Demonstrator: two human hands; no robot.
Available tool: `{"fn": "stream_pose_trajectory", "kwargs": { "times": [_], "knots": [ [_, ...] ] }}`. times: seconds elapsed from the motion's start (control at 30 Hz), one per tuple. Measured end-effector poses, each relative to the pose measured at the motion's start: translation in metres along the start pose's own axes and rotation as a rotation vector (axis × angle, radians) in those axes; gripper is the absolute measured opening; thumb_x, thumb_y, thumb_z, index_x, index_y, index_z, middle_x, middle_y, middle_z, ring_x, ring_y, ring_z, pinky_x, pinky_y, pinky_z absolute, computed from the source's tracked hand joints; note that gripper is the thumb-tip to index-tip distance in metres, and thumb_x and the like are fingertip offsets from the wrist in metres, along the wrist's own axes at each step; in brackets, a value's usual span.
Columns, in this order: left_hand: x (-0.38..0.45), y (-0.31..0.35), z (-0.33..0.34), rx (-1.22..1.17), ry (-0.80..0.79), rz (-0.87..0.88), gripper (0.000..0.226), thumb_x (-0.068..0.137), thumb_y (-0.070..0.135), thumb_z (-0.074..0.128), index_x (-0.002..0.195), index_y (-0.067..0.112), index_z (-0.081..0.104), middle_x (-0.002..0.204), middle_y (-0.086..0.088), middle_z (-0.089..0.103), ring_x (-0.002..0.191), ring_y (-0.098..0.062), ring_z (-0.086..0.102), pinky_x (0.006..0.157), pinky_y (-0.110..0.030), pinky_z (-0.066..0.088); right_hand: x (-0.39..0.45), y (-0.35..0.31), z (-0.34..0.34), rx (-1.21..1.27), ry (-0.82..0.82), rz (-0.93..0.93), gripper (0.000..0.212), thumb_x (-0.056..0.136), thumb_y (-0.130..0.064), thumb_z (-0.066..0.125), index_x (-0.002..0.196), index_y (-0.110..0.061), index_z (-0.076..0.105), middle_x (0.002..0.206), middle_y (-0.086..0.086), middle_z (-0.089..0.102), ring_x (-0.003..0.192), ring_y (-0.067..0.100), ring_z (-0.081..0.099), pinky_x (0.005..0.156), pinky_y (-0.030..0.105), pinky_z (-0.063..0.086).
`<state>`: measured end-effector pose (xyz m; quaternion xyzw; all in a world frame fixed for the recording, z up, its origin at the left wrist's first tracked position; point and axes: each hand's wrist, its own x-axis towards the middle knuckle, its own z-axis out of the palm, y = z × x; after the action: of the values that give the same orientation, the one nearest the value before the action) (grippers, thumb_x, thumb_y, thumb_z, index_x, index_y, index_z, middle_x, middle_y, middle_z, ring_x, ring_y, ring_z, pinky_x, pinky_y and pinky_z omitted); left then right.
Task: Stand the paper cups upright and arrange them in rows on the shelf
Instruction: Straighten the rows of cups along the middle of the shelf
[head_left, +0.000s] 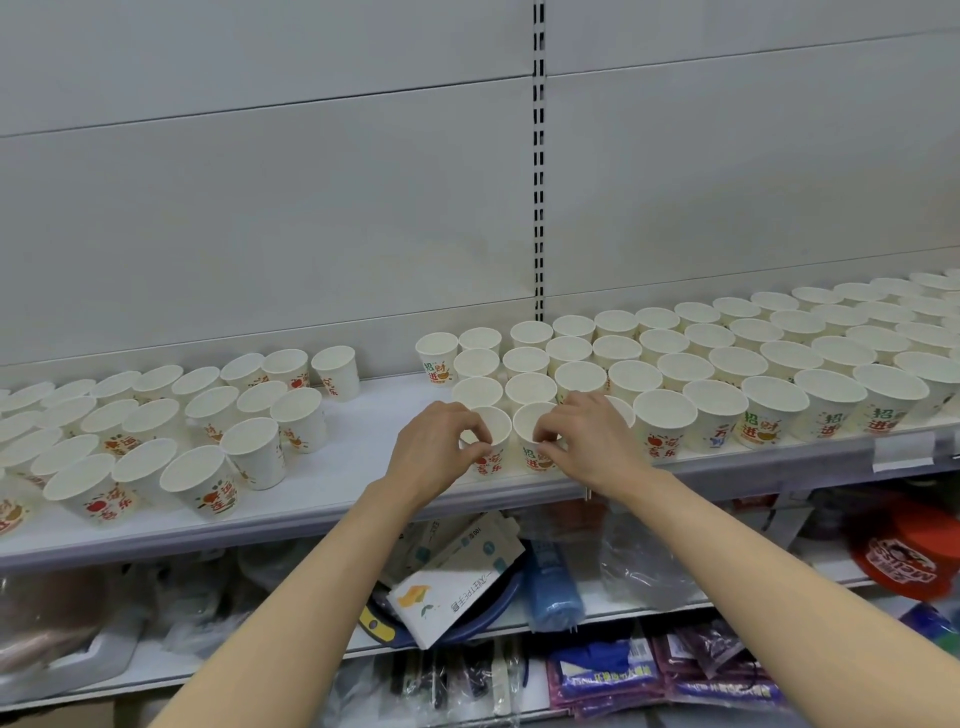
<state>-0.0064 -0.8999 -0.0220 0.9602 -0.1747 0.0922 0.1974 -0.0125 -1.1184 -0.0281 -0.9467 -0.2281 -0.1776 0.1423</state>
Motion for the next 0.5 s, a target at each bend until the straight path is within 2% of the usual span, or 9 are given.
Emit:
{"fn": "stream_pose_trajectory", "kwargs": {
  "times": [0.27,0.5],
  "knots": [
    [-0.001,-0.009,-0.009,0.009,0.039,-0.005,0.016,0.083,0.048,0.068,0.095,0.036,0.067,0.105,0.018,0.063,0.101,-0.006,0.051,0.082,-0.028,0.047,0.003,0.0,0.002,-0.006,0.099,-0.027,0.014,0.077,-0.035,0.073,0.08,-0.022,0.07,0.076,-0.009,0.067,0.08,0.019,0.052,0.073,0.03,0.032],
    [-0.011,-0.047,-0.037,0.083,0.058,-0.038,0.019,0.087,0.048,0.064,0.103,0.038,0.066,0.113,0.018,0.062,0.107,-0.005,0.051,0.084,-0.026,0.046,0.035,-0.026,0.011,0.006,0.178,-0.112,0.011,0.078,-0.035,0.072,0.08,-0.024,0.07,0.077,-0.011,0.067,0.079,0.017,0.053,0.07,0.028,0.035]
  ]
}}
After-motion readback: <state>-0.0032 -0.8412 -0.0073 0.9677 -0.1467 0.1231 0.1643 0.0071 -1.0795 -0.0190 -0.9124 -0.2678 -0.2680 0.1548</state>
